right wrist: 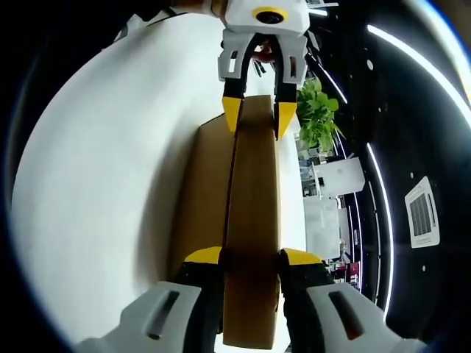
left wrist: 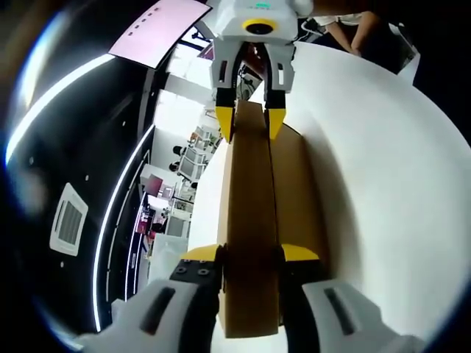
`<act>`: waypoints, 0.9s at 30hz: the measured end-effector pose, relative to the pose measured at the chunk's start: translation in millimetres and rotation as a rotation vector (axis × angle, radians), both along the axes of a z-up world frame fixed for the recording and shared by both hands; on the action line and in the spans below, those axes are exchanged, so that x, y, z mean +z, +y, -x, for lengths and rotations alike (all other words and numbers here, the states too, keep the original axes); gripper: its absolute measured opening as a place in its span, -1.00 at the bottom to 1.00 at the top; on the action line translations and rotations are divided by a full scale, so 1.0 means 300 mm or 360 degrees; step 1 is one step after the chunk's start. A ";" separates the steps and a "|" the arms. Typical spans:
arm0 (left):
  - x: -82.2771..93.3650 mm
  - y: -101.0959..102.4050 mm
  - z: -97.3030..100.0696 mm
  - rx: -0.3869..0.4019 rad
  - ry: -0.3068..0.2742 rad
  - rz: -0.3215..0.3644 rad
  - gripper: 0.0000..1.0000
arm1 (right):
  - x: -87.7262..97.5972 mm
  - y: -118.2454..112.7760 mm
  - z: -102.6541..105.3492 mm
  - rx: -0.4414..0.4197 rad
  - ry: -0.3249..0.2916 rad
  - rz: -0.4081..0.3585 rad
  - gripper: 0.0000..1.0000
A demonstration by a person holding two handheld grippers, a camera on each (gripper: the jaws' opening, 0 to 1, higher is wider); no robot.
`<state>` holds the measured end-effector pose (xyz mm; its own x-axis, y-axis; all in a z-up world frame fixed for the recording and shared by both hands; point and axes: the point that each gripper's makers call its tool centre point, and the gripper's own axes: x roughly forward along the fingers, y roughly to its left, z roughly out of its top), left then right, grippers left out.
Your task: Operate the shoe box by opening the lid, removing the specified soft item, and placing it in the target area until the item is outside and the box remains undamaged.
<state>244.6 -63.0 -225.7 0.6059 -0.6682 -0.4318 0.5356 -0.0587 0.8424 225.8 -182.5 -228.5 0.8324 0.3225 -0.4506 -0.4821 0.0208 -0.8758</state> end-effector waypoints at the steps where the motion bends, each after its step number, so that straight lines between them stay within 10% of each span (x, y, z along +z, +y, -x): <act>1: 0.000 0.000 0.000 -0.0001 0.0001 0.0000 -0.40 | 0.000 0.001 0.000 -0.0001 0.0001 0.0001 -0.42; 27: 0.021 0.003 -0.005 -0.0018 0.0074 0.0009 -0.40 | 0.019 0.002 -0.001 0.0004 0.0029 -0.0001 -0.43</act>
<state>246.0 -62.2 -219.4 0.5778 -0.6773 -0.4555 0.5736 -0.0600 0.8169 226.2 -181.8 -222.7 0.8233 0.3247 -0.4656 -0.4982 0.0201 -0.8668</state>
